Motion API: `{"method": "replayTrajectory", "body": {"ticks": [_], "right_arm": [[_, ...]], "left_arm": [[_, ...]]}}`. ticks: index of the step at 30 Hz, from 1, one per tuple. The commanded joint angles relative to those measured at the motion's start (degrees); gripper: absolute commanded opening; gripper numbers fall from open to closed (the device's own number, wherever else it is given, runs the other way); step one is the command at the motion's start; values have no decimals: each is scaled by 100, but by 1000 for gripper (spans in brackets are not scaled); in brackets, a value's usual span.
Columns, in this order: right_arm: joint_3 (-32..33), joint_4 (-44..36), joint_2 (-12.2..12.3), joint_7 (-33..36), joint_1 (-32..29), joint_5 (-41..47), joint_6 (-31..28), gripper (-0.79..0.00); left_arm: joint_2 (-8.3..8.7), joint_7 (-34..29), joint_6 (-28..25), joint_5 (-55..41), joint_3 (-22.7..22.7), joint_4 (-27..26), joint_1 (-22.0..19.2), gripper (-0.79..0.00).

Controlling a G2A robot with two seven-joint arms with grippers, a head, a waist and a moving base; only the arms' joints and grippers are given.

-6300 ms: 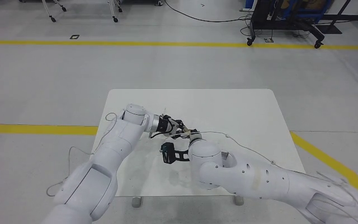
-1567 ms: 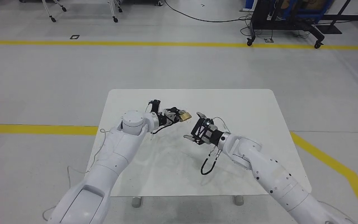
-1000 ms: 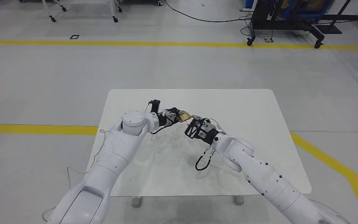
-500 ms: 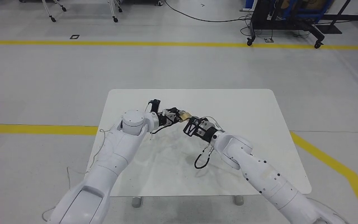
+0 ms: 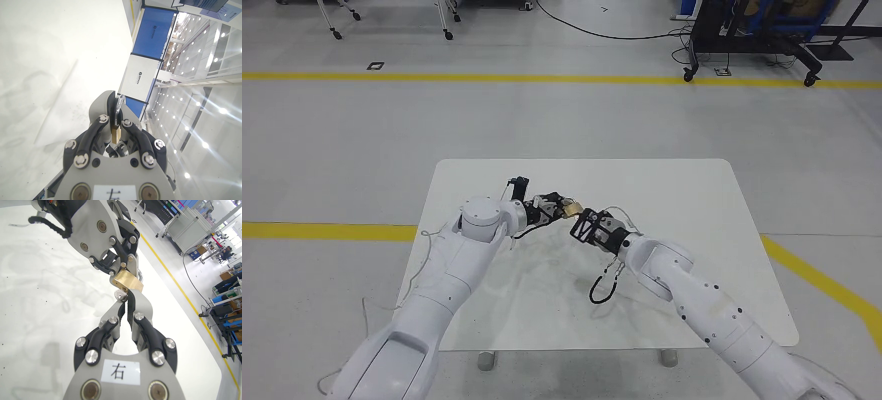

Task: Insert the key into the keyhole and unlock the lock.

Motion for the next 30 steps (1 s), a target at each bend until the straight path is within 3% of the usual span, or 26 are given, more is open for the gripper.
{"method": "replayTrajectory", "body": {"ticks": [1,5,11,21,26,30], "right_arm": [[20,11,-16,7,-1,67,8,-742],[51,27,-35,-34,-22,80,-30,-539],[48,24,-68,-90,-83,13,-33,-483],[139,-85,-114,-195,-186,14,71,-551],[186,-76,-142,-132,-206,63,100,-785],[188,-47,-168,-80,-205,92,56,-785]], "left_arm": [[2,9,10,-10,-13,0,-1,-785],[2,13,5,-16,-23,1,3,-785],[1,71,3,13,-23,-17,14,-785],[5,104,-13,71,-22,-63,46,-785],[7,99,-13,89,-20,-96,69,-785],[10,101,-10,118,-18,-128,85,-785]]}}
